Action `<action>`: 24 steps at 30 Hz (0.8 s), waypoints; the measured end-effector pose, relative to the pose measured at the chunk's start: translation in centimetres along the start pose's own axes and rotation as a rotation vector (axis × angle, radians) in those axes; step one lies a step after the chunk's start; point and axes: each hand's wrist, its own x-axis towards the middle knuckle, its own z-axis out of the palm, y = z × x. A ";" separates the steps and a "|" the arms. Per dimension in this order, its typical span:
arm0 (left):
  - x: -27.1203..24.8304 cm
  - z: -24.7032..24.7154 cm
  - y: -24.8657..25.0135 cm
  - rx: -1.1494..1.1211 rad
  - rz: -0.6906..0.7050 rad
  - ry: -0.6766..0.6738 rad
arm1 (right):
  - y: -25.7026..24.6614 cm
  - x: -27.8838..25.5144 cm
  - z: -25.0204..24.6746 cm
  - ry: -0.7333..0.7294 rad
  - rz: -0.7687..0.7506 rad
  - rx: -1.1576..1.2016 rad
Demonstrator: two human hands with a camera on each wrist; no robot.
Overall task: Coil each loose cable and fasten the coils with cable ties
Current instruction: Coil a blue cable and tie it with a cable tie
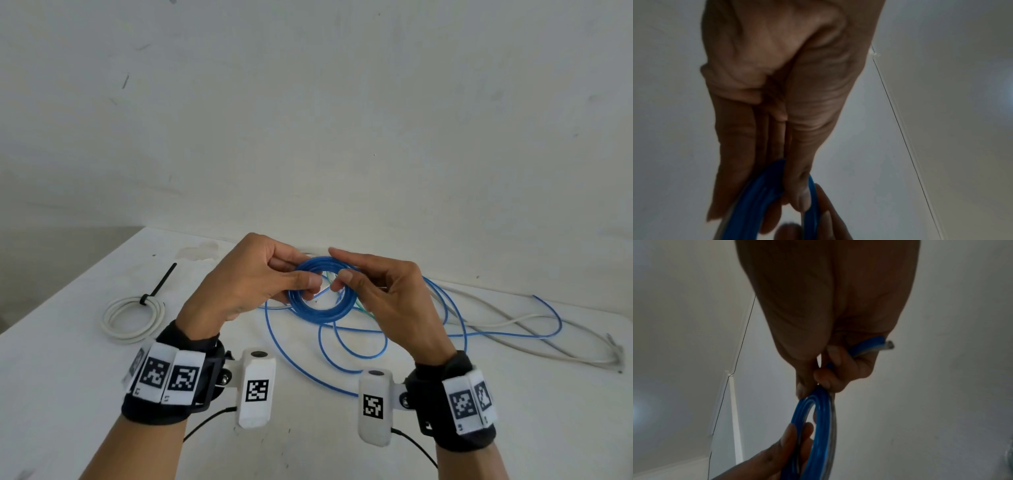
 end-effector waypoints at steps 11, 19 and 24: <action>0.1 -0.4 0.4 -0.238 0.096 0.234 | -0.6 0.1 1.5 0.245 -0.022 0.223; 0.4 0.8 0.4 -0.395 0.122 0.339 | -1.1 0.0 4.1 0.322 0.020 0.354; 0.4 1.0 0.4 -0.449 0.112 0.333 | -1.3 -0.2 4.5 0.404 0.032 0.420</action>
